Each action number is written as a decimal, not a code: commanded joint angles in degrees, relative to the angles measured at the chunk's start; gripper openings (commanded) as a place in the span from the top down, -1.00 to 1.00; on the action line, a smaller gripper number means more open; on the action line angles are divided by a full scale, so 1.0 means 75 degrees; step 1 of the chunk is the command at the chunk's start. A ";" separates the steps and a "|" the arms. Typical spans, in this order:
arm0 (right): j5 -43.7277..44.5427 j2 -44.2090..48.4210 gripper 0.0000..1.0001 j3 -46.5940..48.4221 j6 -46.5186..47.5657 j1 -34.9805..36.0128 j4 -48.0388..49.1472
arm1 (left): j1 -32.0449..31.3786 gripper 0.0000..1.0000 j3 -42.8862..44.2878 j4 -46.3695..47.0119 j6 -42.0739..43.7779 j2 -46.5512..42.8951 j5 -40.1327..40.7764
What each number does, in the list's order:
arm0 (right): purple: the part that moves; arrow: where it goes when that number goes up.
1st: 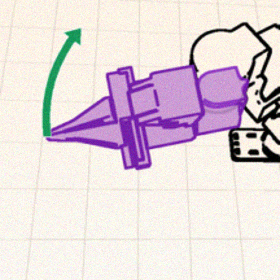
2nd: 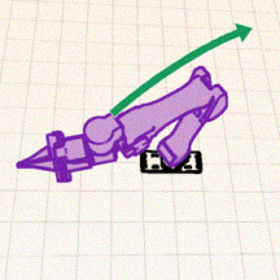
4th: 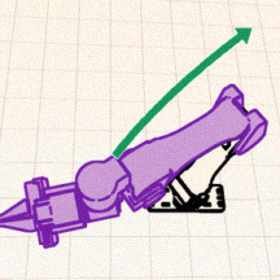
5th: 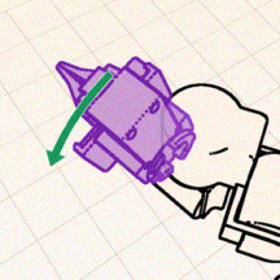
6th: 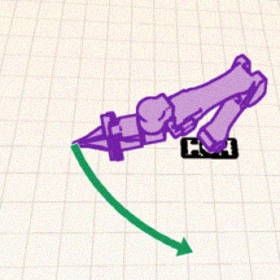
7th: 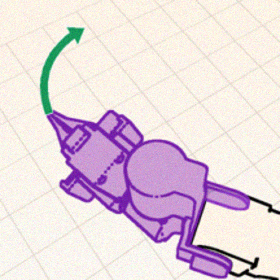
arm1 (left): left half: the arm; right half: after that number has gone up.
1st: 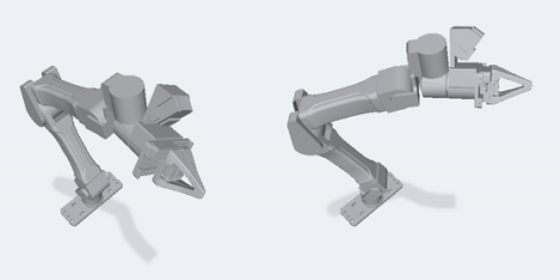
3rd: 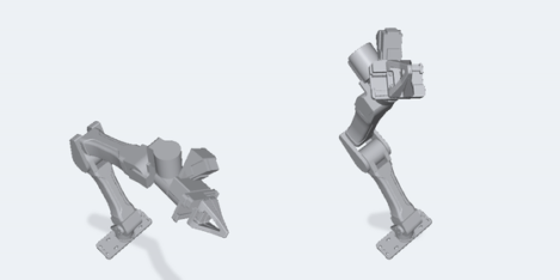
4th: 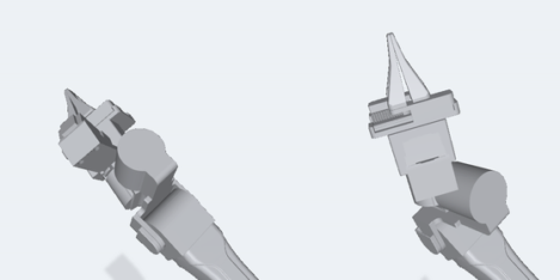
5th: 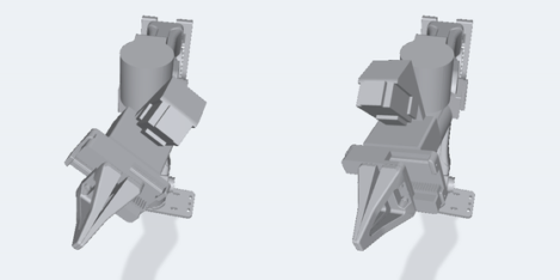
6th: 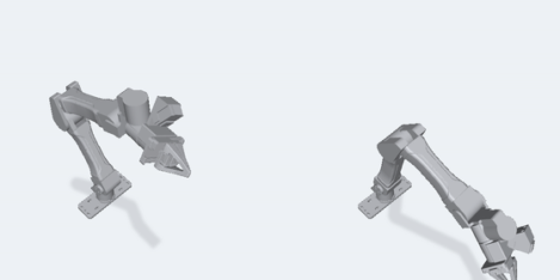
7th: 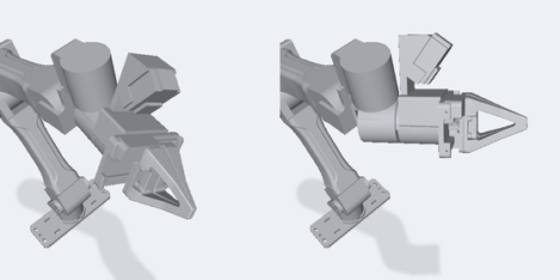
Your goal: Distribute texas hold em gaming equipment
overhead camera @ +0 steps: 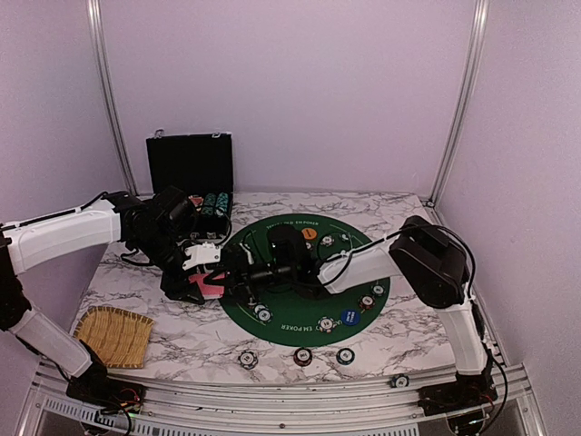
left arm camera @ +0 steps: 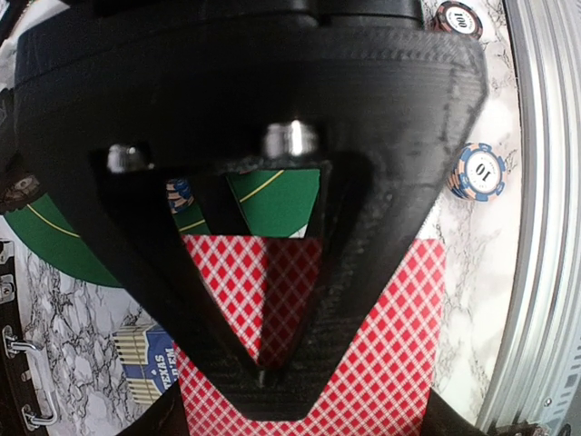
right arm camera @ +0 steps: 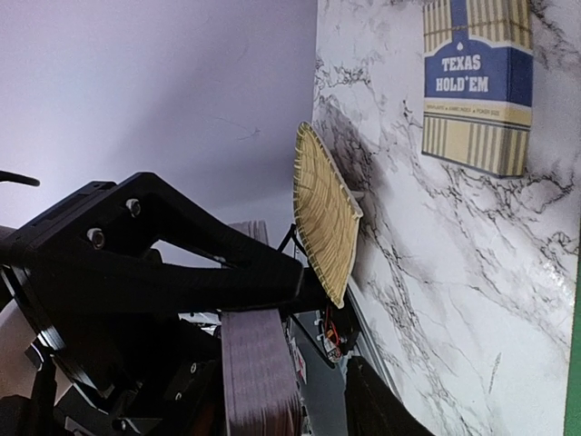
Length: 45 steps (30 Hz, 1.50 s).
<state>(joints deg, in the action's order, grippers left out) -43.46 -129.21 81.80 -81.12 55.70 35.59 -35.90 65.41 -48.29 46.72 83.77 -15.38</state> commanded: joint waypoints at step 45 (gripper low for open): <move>-0.0204 0.1580 0.93 -0.0995 0.0734 -0.0325 -0.0919 | 0.0029 0.17 -0.0050 -0.0065 -0.0030 -0.0051 0.0302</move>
<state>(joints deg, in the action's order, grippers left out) -44.62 -119.98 74.63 -76.40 54.00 29.28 -35.90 65.39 -48.27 46.65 83.85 -12.99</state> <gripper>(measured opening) 0.045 0.658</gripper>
